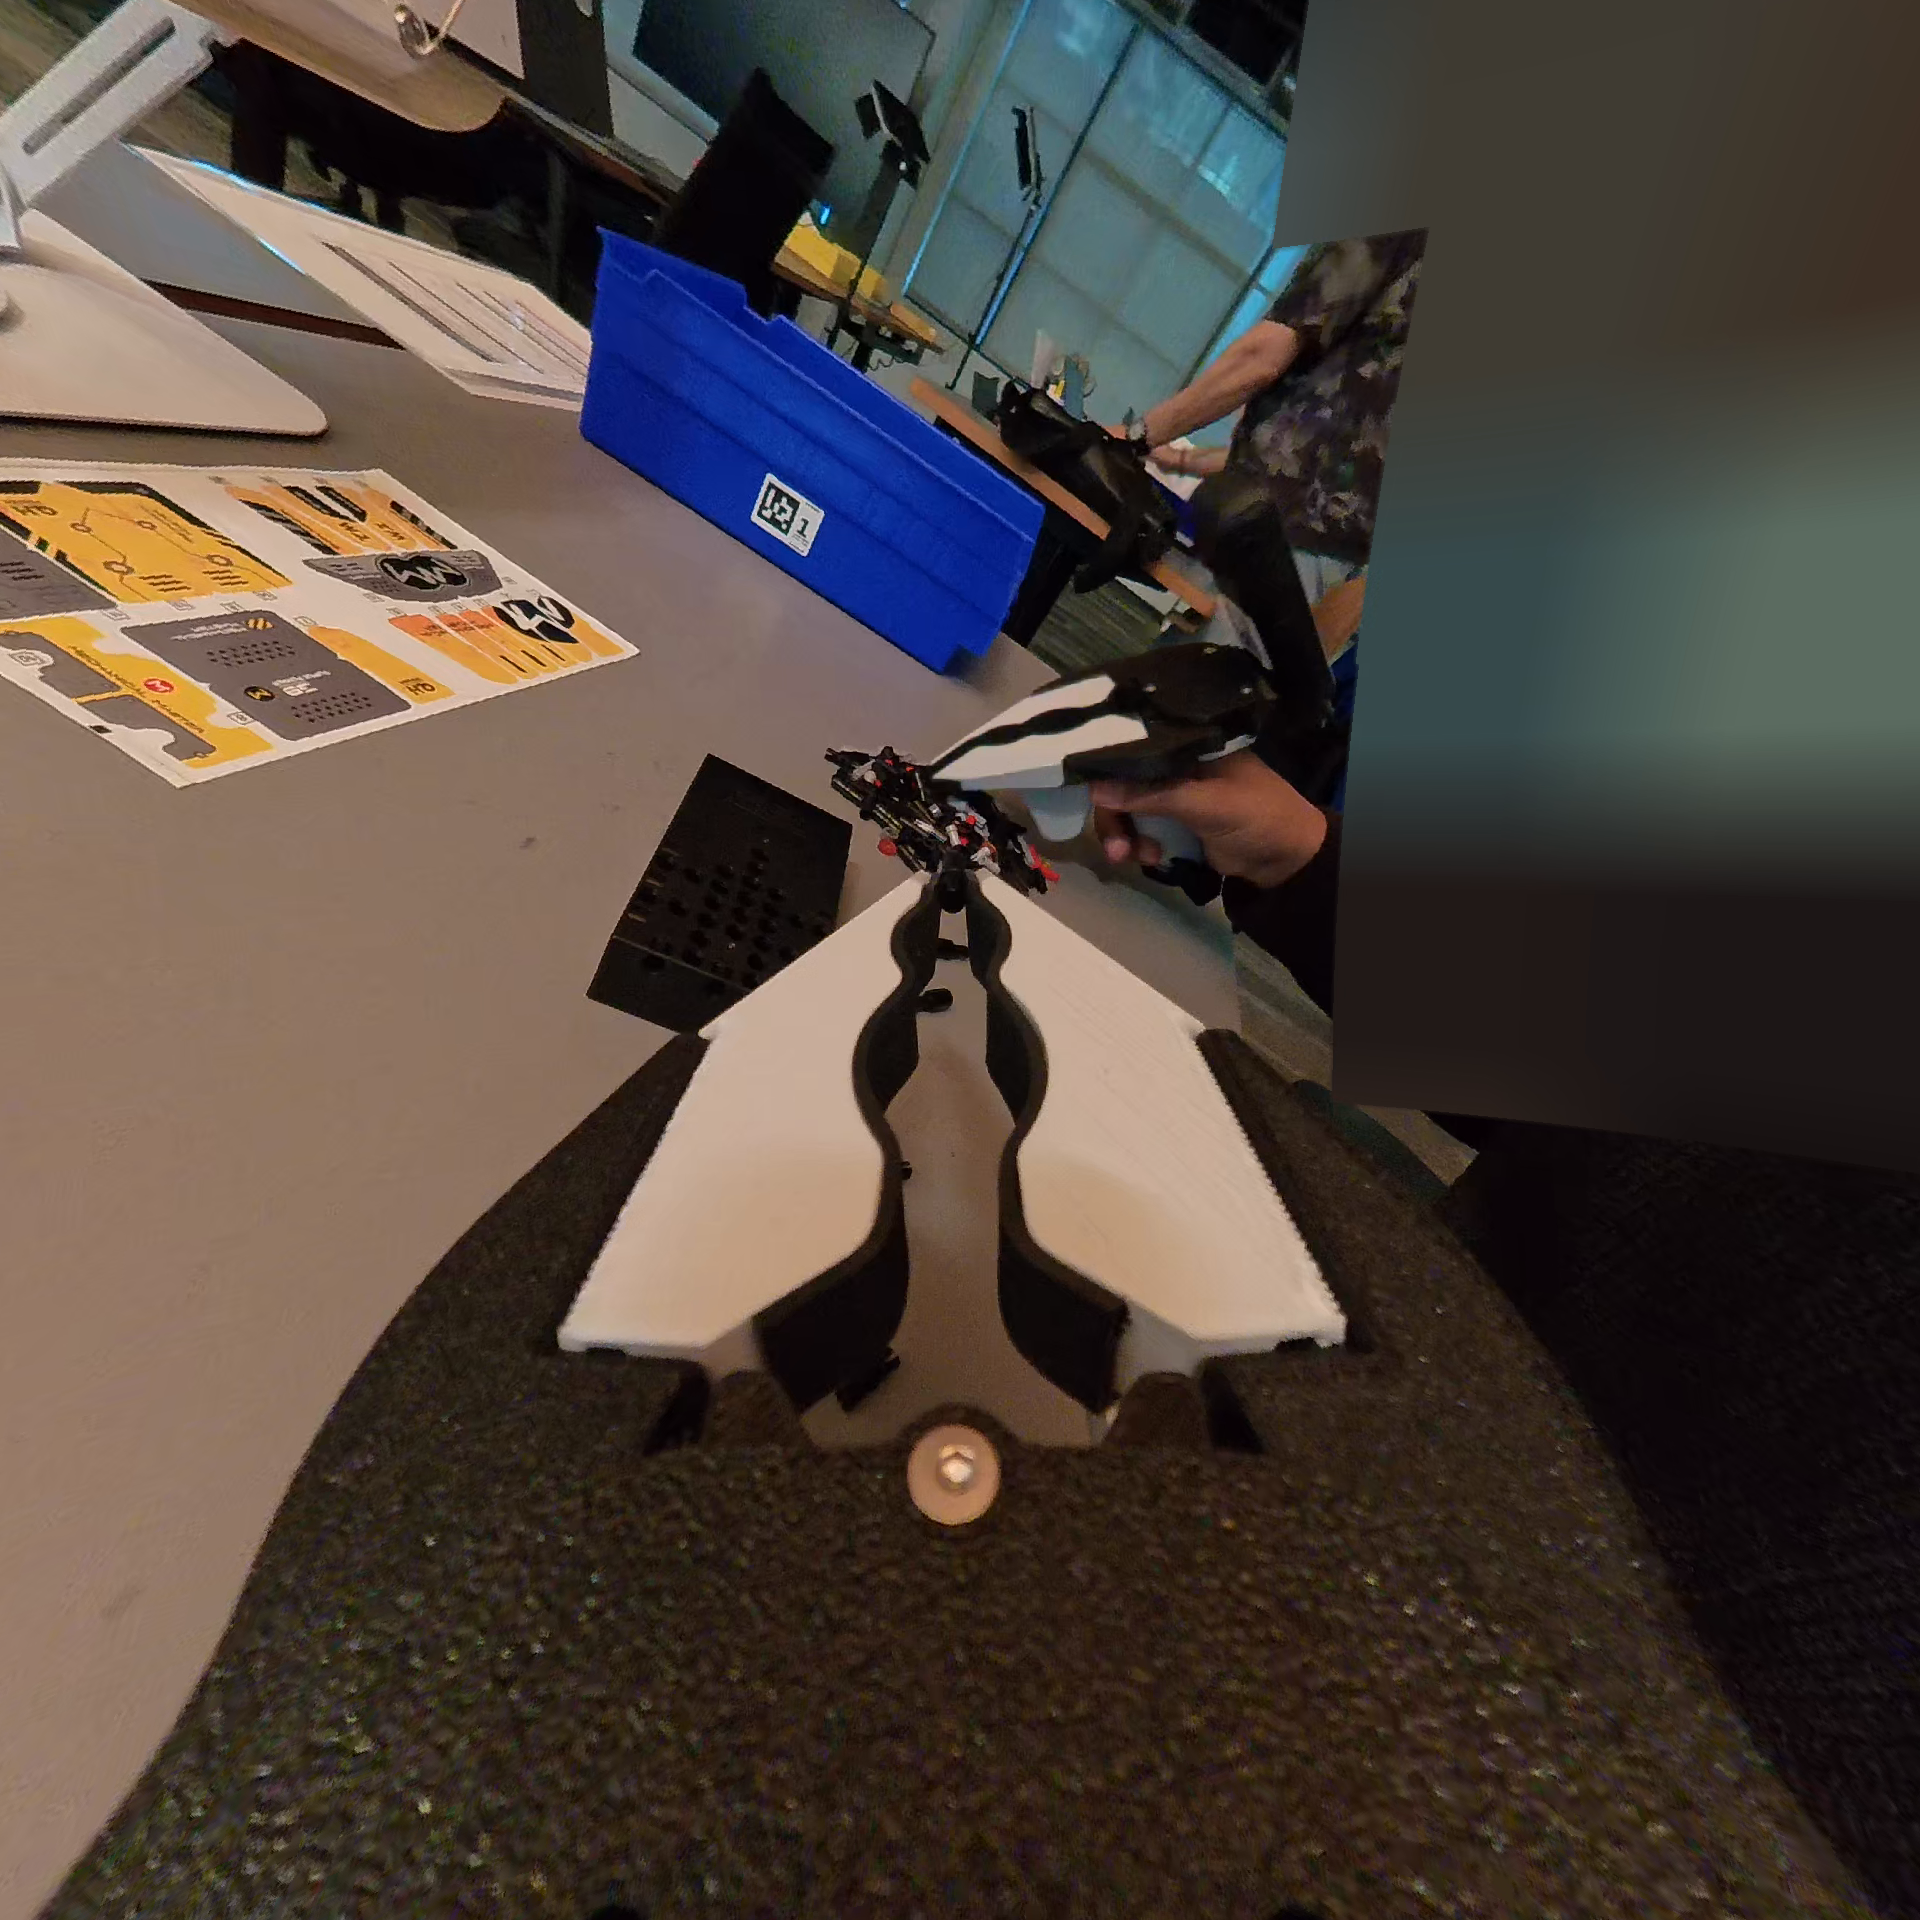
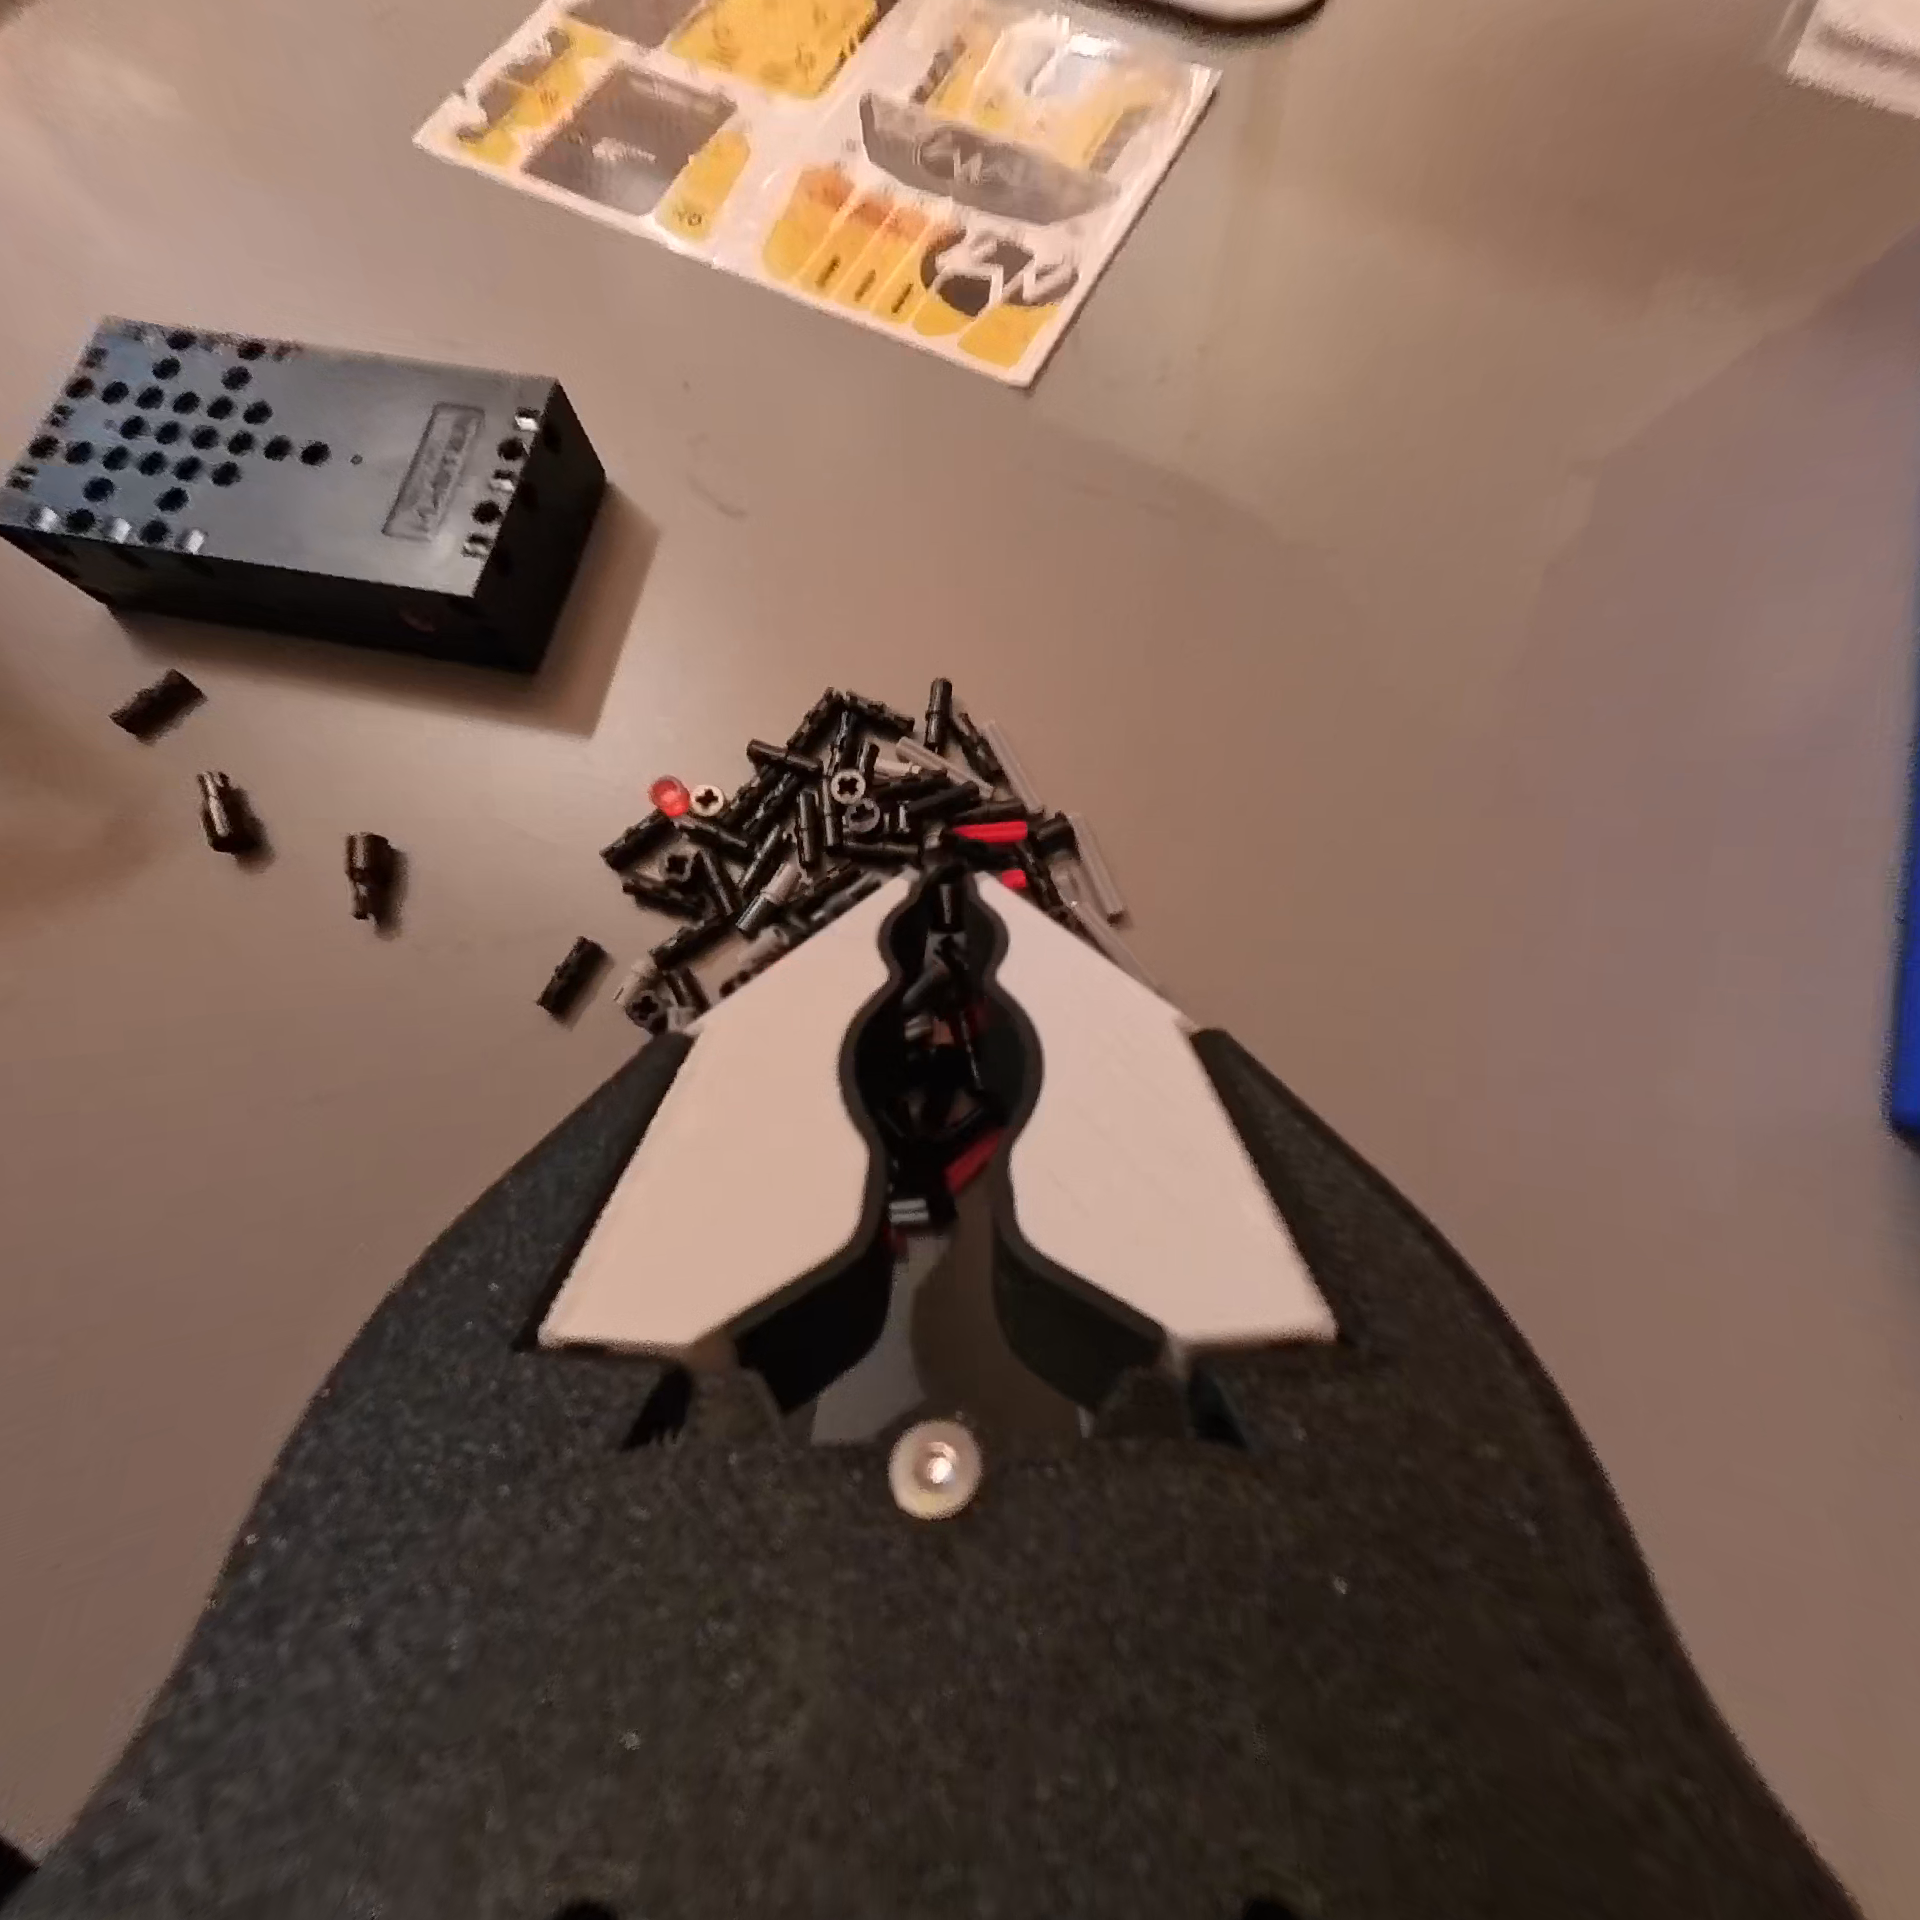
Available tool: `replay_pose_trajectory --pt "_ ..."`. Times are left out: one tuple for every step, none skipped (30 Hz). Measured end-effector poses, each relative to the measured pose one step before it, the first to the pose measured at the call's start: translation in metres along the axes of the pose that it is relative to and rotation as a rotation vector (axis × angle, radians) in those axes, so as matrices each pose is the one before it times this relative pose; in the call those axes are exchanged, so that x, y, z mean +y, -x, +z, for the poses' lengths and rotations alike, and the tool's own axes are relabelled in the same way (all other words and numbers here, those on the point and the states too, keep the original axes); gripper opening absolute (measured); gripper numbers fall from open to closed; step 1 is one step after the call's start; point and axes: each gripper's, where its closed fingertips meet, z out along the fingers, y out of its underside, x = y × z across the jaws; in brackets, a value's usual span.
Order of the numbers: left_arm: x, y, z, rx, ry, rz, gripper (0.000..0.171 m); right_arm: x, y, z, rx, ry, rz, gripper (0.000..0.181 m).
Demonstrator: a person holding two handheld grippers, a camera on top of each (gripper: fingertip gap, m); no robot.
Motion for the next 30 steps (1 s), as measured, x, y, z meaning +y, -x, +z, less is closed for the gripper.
replay_pose_trajectory --pt "-0.00012 0.00004 -0.00026 -0.0003 -0.00078 -0.0008 0.003 -0.00435 0.00015 -0.00284 -0.0008 -0.0241 0.0017 0.006" --pt "-0.00004 0.00006 -0.00006 0.0002 -0.00063 -0.0006 0.003 -0.0043 0.00028 -0.00301 -0.0033 -0.0226 0.0055 0.006" --pt "-0.00001 0.00004 0.00001 -0.0003 -0.00007 -0.0001 0.003 -0.00392 0.00064 -0.00309 -0.0062 -0.0207 0.0087 0.006" --pt "0.00002 -0.00009 0.00007 0.0 0.00053 0.0005 0.003 -0.00362 0.00162 -0.00297 -0.011 -0.0195 0.0114 0.005" --pt "0.00015 -0.0002 0.00018 0.0 0.00083 0.0012 0.003 -0.00314 0.00336 -0.00283 -0.0186 -0.0176 0.0133 0.005" --pt "0.00015 -0.00016 0.00018 -0.0003 0.00085 0.0013 0.003 -0.00276 0.00654 -0.00269 -0.0325 -0.0174 0.0126 0.005" --pt "-0.00002 -0.00012 -0.00001 -0.0004 0.0004 0.0014 0.003 -0.00239 0.01026 -0.00217 -0.0462 -0.0183 0.013 0.006" --pt "0.00004 0.00006 0.00001 -0.0013 0.00017 0.0015 0.003 -0.0014 0.01445 -0.00127 -0.0593 -0.0155 0.0114 0.006" --pt "0.00015 0.00028 0.00006 -0.0021 0.00084 0.001 0.003 0.00008 0.01853 0.0003 -0.0705 -0.0113 0.0064 0.006" --pt "0.00015 0.00041 0.00007 -0.0022 0.00055 0.0006 0.003 0.00184 0.02069 0.00235 -0.0711 -0.0063 0.0097 0.006" --pt "0.00026 0.0004 0.00011 -0.0016 0.00123 -0.0004 0.003 0.00389 0.02096 0.0051 -0.0669 0.0036 0.0231 0.006" --pt "0.00035 0.00014 0.00029 -0.0003 0.00172 -0.0005 0.003 0.00604 0.02027 0.00772 -0.062 0.016 0.0291 0.006" --pt "0.00045 -0.00026 0.0004 0.0007 0.00206 -0.0001 0.003 0.00843 0.01801 0.00982 -0.0508 0.0271 0.0201 0.006" --pt "0.0005 -0.00043 0.00049 0.0012 0.00249 0.0014 0.003 0.00966 0.01436 0.01091 -0.0312 0.0348 0.0026 0.006" --pt "0.00036 -0.0005 0.00041 0.0002 0.00246 0.0032 0.003 0.00986 0.01017 0.01071 -0.0099 0.0388 -0.0173 0.006" --pt "0.00032 -0.00042 0.00023 -0.0009 0.00225 0.0043 0.003 0.00913 0.00625 0.0096 0.0105 0.0427 -0.0385 0.006" --pt "0.00039 -0.00016 0.00006 -0.0025 0.00195 0.0046 0.003 0.00731 0.00228 0.00706 0.03 0.0465 -0.0465 0.006" --pt "0.00034 0.00017 -0.00004 -0.0036 0.00159 0.004 0.003 0.00314 0.00035 0.00405 0.0372 0.0308 -0.0502 0.007" --pt "0.00015 -0.00004 -0.00013 -0.0024 0.00109 0.0031 0.003 -0.00105 -0.00017 0.00143 0.0323 0.0039 -0.0498 0.006" --pt "-0.00018 -0.00016 -0.00031 -0.0009 -0.00096 0.0024 0.003 -0.00173 -0.00042 0.00036 0.0242 -0.0054 -0.0362 0.006" --pt "-0.00046 -0.0004 -0.00032 0.0001 -0.00239 0.0017 0.003 0.00041 -0.00033 0.0004 0.0126 0.0046 -0.0177 0.006" --pt "-0.00052 -0.00034 -0.00037 0.0006 -0.00212 0.0011 0.003 0.00116 0.00014 0.00039 0.0013 0.0073 -0.004 0.007" --pt "-0.00037 -0.0004 -0.00034 0.0006 -0.00206 0.0007 0.003 0.00074 0.00014 -0.00033 -0.0015 0.0016 0.0037 0.007" --pt "-0.00034 -0.0004 -0.00036 0.0009 -0.00182 0.0013 0.003 0.0007 -0.0003 -0.00091 -0.0011 -0.0004 0.0067 0.007" --pt "-0.0004 -0.0004 -0.00025 0.0003 -0.00186 0.0019 0.003 0.00095 -0.00041 -0.00107 -0.0008 -0.0003 0.0073 0.007" --pt "-0.00027 -0.00035 -0.00027 0.0002 -0.0015 0.0017 0.003 0.00104 -0.0005 -0.00132 0.0007 -0.0004 0.0068 0.007" --pt "0.00003 -0.00043 -0.00004 0.0012 -0.00024 0.0008 0.003 0.00114 -0.0006 -0.00136 0.0024 -0.0002 0.0051 0.007" --pt "0.00007 -0.00045 0.00017 0.0017 0.00065 -0.0001 0.003 0.00111 -0.00055 -0.00121 0.0041 -0.0001 0.0025 0.007" --pt "0.00019 -0.00041 0.00016 0.0018 0.00093 0.0001 0.003 0.00103 -0.0005 -0.00116 0.0061 -0.0003 -0.0005 0.007" --pt "0.00024 -0.00025 0.00023 0.0011 0.00136 0.0007 0.003 0.00118 -0.00058 -0.00077 0.0081 -0.0002 -0.0032 0.008"
